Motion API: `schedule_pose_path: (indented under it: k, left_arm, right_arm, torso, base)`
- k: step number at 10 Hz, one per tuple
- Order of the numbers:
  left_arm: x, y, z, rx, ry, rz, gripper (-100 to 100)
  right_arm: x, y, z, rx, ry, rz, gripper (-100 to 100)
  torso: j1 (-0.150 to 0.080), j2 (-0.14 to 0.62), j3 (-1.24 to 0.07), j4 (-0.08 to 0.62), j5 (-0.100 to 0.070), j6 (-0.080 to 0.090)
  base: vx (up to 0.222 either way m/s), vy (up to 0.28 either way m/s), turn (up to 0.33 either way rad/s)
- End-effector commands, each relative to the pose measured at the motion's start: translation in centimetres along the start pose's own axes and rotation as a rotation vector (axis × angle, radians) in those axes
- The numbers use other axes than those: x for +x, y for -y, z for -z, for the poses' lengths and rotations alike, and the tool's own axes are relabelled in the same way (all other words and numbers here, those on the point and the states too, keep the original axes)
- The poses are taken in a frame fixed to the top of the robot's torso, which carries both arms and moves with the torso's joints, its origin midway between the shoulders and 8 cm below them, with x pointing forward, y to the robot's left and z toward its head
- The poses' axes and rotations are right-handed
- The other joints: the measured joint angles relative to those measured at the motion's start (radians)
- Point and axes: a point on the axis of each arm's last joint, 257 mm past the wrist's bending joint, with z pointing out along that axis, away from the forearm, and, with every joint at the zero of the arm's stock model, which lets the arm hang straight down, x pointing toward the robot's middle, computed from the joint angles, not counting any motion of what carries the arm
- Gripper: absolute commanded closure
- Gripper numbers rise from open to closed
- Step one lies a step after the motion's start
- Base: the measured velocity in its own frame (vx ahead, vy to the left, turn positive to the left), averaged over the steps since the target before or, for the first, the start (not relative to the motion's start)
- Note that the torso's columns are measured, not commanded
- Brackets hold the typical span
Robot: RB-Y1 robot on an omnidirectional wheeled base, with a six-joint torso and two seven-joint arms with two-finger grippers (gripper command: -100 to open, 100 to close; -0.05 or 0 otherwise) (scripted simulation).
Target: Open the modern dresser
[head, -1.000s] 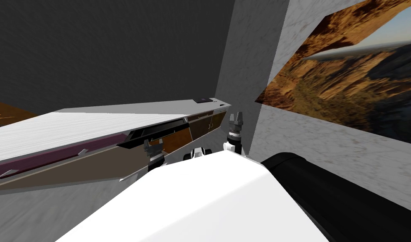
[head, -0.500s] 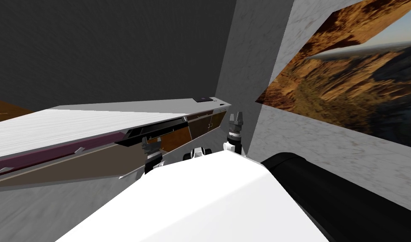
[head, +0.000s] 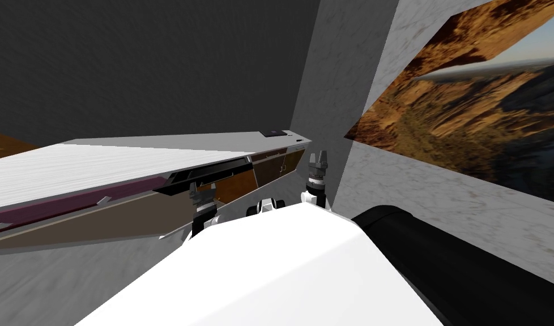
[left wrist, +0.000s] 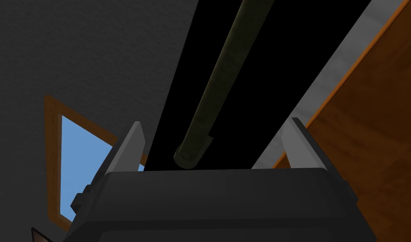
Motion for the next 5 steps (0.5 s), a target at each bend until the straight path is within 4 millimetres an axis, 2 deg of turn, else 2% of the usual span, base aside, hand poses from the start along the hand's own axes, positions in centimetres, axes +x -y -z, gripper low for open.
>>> schedule_pose_path:
  k: [1,2,3,4,5]
  left_arm:
    - [0.6,1.9,-1.9,0.034,-0.018,0.006,-100]
    - [0.6,1.9,-1.9,0.034,-0.018,0.006,-100]
    - [-0.2,0.4,-0.8,-0.012,0.003,0.001,-100]
    - [-0.4,0.0,-0.5,-0.024,0.008,0.001,0]
    - [-0.6,-0.4,-0.2,-0.037,0.014,-0.001,0]
  right_arm:
    - [0.0,0.0,0.0,0.000,0.000,0.000,0]
    - [0.0,0.0,0.0,0.000,0.000,0.000,0]
    - [0.0,0.0,0.0,0.000,0.000,0.000,0]
    - [0.0,0.0,0.0,0.000,0.000,0.000,0]
    - [0.0,0.0,0.0,0.000,0.000,0.000,0]
  torso:
    - [-0.001,0.001,0.001,0.001,0.000,0.000]
    - [-0.002,0.003,0.001,0.003,-0.002,0.000]
    - [-0.002,0.004,0.002,0.003,-0.003,0.000]
    - [0.000,0.001,0.001,0.000,0.001,0.001]
    - [0.003,-0.003,-0.001,-0.003,0.004,0.001]
  base:
    - [-0.024,-0.028,0.008]
    - [-0.012,-0.019,0.001]
    - [0.000,0.000,0.000]
    - [0.000,0.000,0.000]
    - [0.000,0.000,0.000]
